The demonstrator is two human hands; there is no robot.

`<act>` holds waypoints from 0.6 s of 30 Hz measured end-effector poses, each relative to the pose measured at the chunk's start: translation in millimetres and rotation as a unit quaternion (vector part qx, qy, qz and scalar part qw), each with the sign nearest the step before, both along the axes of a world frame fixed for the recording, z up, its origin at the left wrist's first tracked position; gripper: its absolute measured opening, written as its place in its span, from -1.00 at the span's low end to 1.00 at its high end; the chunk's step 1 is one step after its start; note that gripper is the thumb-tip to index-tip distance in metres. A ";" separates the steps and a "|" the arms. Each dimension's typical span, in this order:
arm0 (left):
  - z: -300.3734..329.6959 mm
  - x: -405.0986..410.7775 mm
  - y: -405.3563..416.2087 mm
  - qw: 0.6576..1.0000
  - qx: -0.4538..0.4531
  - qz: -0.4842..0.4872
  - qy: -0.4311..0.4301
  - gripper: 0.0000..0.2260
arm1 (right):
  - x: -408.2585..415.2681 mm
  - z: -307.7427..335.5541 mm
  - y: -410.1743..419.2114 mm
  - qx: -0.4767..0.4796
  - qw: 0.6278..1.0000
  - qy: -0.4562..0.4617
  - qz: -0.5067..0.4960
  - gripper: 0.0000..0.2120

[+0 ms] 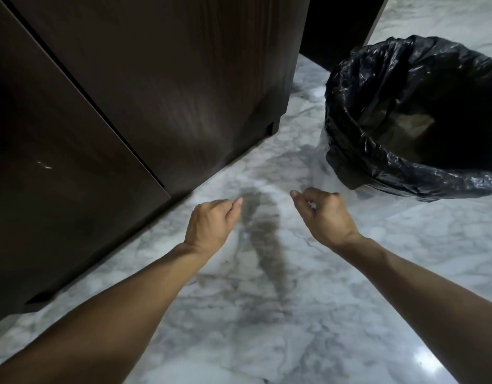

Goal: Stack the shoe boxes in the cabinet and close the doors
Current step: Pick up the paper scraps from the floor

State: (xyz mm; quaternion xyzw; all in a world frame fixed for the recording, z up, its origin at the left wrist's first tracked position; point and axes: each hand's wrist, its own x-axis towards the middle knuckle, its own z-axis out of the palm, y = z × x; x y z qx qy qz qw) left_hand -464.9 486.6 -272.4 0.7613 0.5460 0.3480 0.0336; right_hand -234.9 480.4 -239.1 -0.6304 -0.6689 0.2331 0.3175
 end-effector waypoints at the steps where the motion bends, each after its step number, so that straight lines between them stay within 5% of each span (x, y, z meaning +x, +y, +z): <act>1: 11.1 4.6 3.5 1.000 0.005 0.002 -0.019 -0.56 | -1.4 12.1 -3.4 -0.009 1.000 0.004 -0.001 -0.54; 9: 130.3 76.5 38.8 0.984 0.077 -0.057 -0.149 -0.54 | 12.9 149.3 -9.8 0.118 0.985 0.119 -0.044 -0.53; 12: 174.7 120.7 57.1 0.975 0.088 -0.092 -0.182 -0.53 | 52.7 182.2 7.0 0.175 0.975 0.061 -0.122 -0.49; 18: 208.9 200.0 76.3 0.979 0.004 -0.095 -0.179 -0.54 | 116.4 180.1 37.6 0.137 0.955 -0.011 -0.262 -0.50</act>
